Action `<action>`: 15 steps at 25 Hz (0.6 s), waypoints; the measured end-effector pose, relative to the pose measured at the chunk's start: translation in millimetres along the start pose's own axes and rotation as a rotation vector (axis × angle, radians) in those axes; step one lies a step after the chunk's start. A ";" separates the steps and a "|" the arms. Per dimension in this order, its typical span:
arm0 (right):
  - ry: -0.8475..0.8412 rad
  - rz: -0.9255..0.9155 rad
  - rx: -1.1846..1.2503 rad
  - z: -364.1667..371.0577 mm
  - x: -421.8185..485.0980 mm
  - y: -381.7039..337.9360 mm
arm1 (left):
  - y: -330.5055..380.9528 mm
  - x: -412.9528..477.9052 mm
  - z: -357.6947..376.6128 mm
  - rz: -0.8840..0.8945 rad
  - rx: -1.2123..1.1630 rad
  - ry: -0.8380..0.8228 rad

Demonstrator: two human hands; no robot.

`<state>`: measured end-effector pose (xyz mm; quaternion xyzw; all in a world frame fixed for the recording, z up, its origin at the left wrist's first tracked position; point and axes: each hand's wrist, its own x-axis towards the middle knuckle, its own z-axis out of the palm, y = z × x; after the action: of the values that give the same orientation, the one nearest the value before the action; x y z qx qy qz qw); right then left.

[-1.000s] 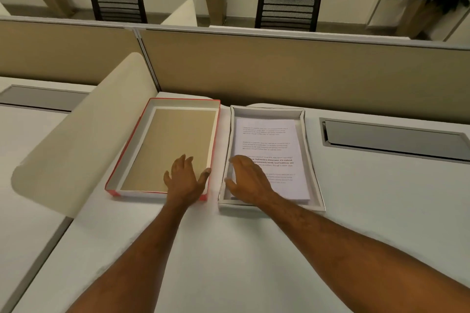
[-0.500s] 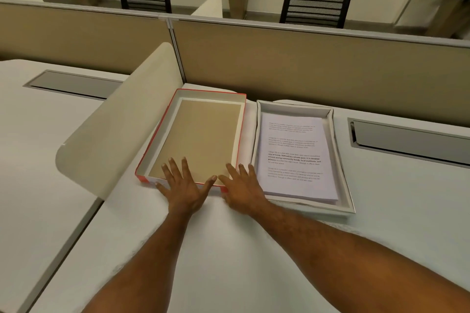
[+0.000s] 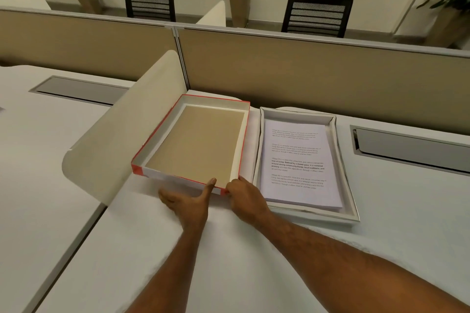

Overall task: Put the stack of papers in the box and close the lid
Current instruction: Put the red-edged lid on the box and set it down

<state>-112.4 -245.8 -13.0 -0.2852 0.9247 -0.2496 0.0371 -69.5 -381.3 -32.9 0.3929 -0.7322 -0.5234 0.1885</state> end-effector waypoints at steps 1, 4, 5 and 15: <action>0.018 0.011 0.064 -2.8 -0.9 -1.8 | 2.8 -0.2 3.3 -0.003 -0.086 -0.045; 0.085 0.067 0.280 -8.8 -4.4 -4.1 | 19.6 -3.4 5.3 0.030 -0.305 -0.189; 0.098 0.085 0.333 -11.1 -5.9 -5.5 | 26.4 -4.1 5.1 0.047 -0.309 -0.195; 0.416 0.170 0.517 -134.8 -5.7 -14.1 | 67.0 -17.7 -7.1 0.513 -0.164 -0.261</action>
<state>-129.0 -193.4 111.0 -0.1312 0.8392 -0.5244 -0.0603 -79.0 -362.4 33.5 0.1077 -0.7808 -0.5623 0.2501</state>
